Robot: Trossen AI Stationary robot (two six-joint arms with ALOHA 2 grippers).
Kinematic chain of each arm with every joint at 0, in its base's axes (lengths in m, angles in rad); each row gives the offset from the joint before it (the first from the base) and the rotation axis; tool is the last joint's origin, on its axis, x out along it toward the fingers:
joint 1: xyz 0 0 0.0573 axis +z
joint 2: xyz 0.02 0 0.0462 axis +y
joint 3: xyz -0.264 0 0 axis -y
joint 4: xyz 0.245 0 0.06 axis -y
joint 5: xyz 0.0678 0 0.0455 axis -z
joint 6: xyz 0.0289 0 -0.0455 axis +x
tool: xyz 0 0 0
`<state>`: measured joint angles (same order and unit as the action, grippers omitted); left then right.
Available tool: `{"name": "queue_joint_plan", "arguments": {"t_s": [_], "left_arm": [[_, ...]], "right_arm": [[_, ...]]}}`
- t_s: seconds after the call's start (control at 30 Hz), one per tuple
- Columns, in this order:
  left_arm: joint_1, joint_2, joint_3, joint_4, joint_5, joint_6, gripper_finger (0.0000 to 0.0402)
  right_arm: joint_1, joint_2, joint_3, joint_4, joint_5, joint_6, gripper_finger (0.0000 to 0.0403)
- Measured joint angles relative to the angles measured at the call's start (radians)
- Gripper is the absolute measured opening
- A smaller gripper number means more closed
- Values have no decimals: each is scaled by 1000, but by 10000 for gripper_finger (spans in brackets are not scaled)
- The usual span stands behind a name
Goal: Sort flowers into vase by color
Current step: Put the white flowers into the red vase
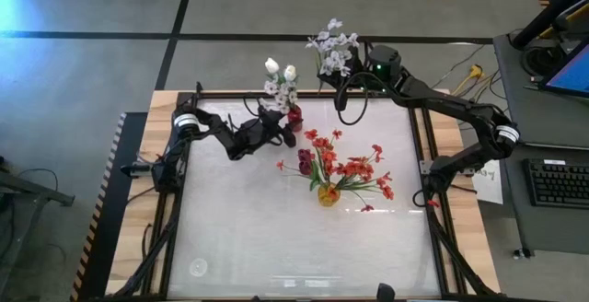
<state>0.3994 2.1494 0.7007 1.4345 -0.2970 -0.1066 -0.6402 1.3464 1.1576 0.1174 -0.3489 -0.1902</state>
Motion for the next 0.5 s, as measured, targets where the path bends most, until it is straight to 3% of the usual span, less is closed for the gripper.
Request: {"name": "queue_joint_plan", "arguments": {"t_s": [0.5], "left_arm": [[-48, -3, -10, 7, 1, -10, 200]], "right_arm": [[57, 0, -74, 185, -24, 43, 18]]}}
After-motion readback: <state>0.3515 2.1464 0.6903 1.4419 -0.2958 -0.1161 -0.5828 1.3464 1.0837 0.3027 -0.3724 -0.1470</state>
